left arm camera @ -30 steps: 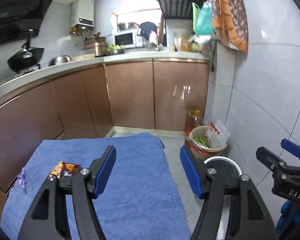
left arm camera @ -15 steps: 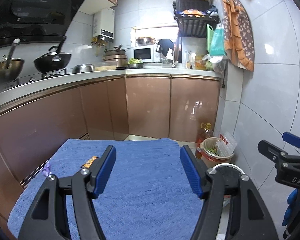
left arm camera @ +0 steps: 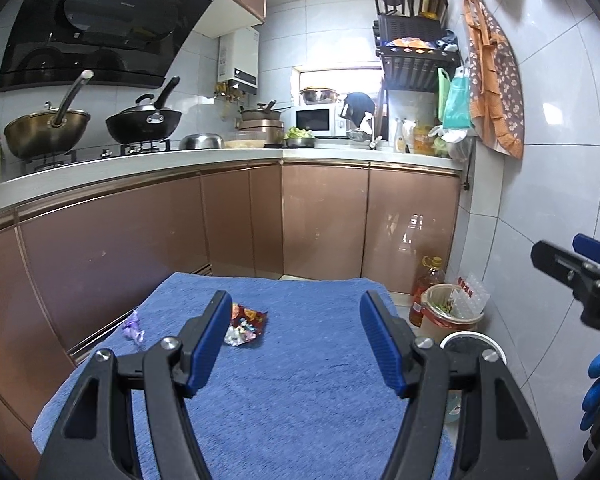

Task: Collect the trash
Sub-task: 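Move both tools back over the table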

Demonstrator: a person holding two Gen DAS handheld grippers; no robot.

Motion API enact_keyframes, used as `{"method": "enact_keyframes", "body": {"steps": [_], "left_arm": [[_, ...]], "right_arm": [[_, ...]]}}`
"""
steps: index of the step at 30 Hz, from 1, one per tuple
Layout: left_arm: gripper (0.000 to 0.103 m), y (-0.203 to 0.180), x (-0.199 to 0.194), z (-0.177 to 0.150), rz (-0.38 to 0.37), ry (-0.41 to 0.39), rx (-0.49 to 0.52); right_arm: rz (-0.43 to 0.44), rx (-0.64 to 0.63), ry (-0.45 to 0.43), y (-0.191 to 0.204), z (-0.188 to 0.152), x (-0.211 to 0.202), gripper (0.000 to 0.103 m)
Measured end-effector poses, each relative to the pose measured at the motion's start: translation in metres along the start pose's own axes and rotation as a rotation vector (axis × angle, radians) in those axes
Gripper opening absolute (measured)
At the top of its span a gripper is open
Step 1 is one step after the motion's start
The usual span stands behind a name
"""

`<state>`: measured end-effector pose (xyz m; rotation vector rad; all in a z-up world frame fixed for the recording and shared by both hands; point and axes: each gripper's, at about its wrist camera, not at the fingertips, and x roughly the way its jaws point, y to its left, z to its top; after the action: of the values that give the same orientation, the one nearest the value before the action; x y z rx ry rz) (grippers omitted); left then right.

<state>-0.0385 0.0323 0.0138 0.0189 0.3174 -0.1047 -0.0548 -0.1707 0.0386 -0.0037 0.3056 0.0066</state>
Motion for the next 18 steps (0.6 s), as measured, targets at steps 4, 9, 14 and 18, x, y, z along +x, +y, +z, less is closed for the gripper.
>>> {"method": "enact_keyframes", "body": {"steps": [4,9,14,18], "left_arm": [[0.076,0.012,-0.004,-0.006,0.03,-0.003,-0.011],[0.077,0.035,0.012,-0.018,0.047,0.04,-0.042],[0.077,0.074,0.049,-0.036,0.074,0.131,-0.097],[0.077,0.122,0.089,-0.052,0.126,0.202,-0.147]], "right_arm": [[0.018,-0.008,-0.009,0.005,0.002,0.0,0.103],[0.039,-0.016,0.023,0.01,-0.003,0.02,0.103],[0.064,-0.017,0.094,0.021,-0.011,0.055,0.103],[0.118,-0.01,0.184,0.032,-0.023,0.099,0.103]]}}
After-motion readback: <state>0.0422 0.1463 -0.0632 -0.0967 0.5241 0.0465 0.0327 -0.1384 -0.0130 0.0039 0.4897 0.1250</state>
